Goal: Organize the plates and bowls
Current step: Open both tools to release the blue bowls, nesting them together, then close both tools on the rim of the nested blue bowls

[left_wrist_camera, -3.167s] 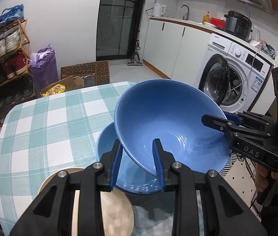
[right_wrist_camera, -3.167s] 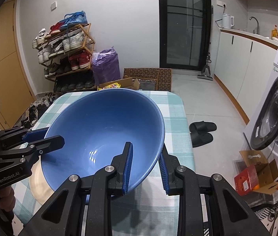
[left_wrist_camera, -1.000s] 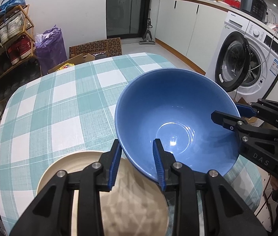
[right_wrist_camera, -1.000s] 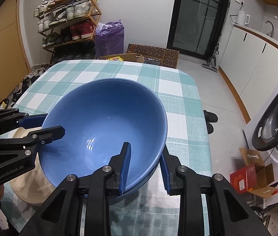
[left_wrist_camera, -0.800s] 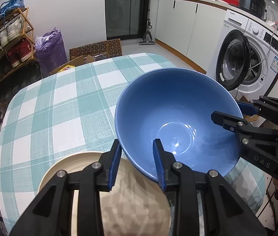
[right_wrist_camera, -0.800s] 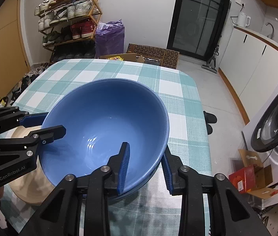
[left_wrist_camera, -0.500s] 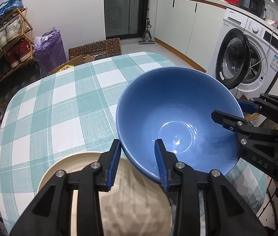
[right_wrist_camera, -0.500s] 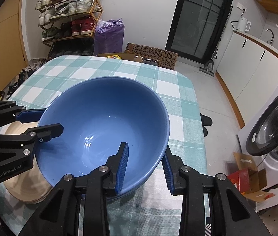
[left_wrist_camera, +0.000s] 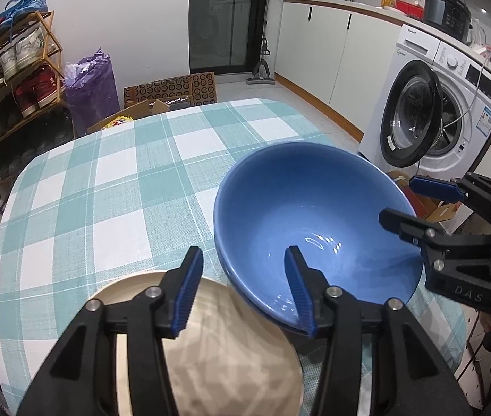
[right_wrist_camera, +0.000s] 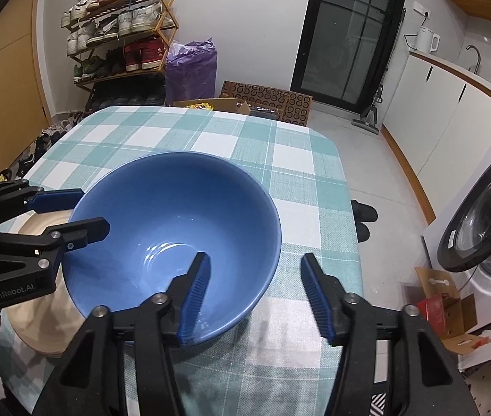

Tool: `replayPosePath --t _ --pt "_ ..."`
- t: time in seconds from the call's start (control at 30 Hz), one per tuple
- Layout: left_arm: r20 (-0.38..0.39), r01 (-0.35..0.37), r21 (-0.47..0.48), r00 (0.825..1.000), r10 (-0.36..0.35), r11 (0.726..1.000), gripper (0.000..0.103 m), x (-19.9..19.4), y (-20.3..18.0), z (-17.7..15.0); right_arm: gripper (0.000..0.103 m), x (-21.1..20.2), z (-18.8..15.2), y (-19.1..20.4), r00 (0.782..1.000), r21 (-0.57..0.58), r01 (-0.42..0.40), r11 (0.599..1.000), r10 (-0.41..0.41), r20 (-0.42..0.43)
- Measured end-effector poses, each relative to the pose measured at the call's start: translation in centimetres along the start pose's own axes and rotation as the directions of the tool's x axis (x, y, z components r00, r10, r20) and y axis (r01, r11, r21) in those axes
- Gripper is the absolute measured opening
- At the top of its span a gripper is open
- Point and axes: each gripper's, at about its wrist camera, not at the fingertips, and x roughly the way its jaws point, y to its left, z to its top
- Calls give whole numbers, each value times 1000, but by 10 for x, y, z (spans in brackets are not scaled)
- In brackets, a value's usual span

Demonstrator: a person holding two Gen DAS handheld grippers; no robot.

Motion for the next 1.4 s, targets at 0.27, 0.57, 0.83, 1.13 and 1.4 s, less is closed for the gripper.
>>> replayPosePath --t 0.27,0.57,0.83,1.13,1.4 --pt "3 16 -8 1000 -16 1000 63 0 3 0 82 -3 -2 -5 1000 32 -15 999 15 22" --pt "30 -3 -30 1000 4 1000 103 -1 8 2 100 -2 -5 -13 998 79 -45 996 41 52" --pt "19 39 -49 999 -38 998 103 5 12 1 102 4 -10 -25 996 158 -84 984 77 47" --pt "-3 103 -167 994 -105 981 103 14 27 -1 102 13 -18 -31 989 237 -144 961 133 63" --pt "1 160 -216 986 -164 963 100 19 32 -3 102 25 -24 -29 974 297 -226 928 215 69"
